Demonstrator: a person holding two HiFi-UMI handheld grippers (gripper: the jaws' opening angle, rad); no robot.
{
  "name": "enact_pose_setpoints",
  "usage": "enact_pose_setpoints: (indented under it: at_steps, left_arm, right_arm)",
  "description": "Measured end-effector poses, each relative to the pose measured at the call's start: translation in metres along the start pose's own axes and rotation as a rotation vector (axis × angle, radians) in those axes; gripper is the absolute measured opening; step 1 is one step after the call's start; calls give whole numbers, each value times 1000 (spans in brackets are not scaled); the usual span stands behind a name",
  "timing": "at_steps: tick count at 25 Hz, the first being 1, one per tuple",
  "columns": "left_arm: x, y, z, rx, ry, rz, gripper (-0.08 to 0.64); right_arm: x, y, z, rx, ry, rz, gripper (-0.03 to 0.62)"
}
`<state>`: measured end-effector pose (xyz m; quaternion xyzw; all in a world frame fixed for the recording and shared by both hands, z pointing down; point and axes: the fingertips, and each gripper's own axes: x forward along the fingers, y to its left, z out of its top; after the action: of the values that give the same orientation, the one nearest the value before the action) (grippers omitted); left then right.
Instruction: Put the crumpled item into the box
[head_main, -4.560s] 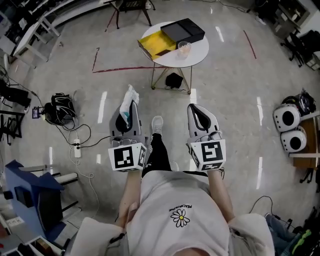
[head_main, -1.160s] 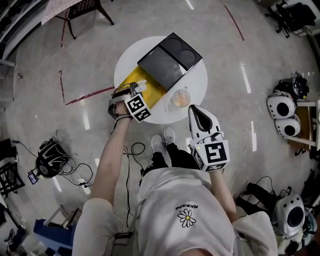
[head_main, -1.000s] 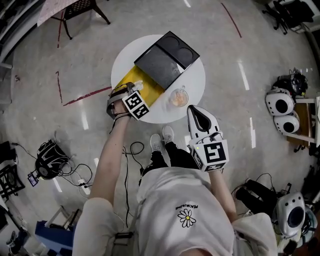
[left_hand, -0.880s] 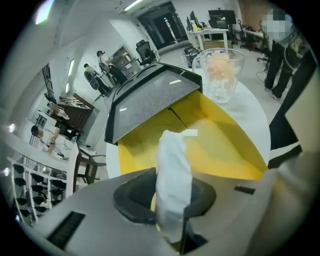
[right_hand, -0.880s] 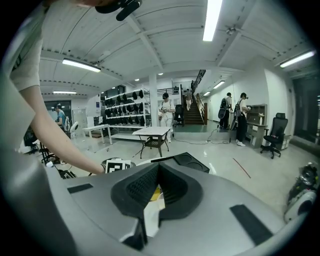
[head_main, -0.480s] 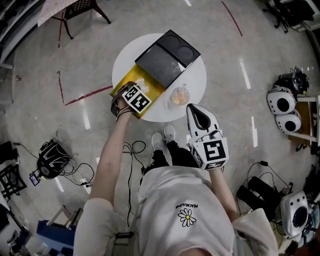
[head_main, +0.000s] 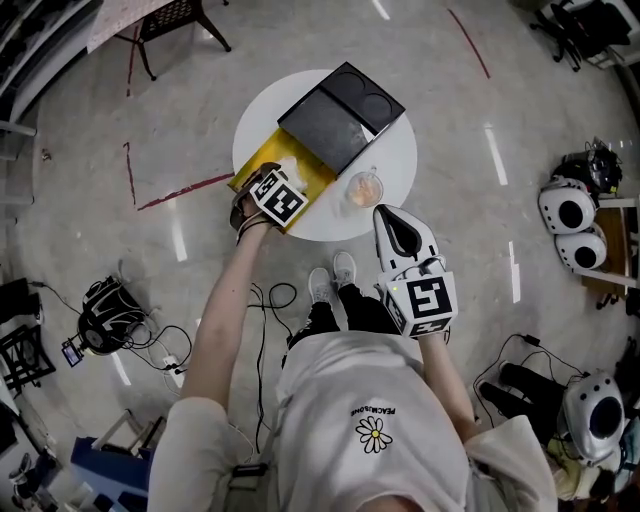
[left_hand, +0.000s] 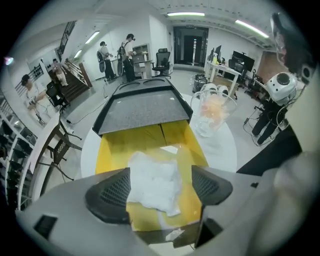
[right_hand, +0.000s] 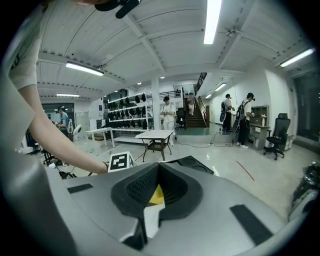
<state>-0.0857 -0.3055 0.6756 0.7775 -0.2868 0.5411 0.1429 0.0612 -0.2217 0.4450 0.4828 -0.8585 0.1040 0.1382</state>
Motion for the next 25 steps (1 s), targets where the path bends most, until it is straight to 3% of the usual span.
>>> enact_pose_setpoints:
  at_steps: [5, 6, 10, 12, 17, 25]
  left_arm:
    - [-39, 27, 35, -37, -108, 109, 365]
    - [-53, 36, 43, -53, -140, 146, 337]
    - [-125, 67, 86, -70, -334, 317, 102]
    - [-168, 75, 107, -63, -446, 401, 40]
    - [-277, 76, 134, -87, -715, 553, 3]
    - [-387, 28, 109, -295, -1071, 641, 2]
  right_arm:
    - [0, 8, 14, -47, -33, 22, 3]
    - [0, 10, 18, -54, -43, 27, 3]
    - [1, 14, 40, -24, -99, 40, 2]
    - [2, 13, 50, -13, -124, 38, 2]
    - [10, 16, 71, 2, -173, 43, 2]
    - [13, 31, 98, -37, -258, 80, 2]
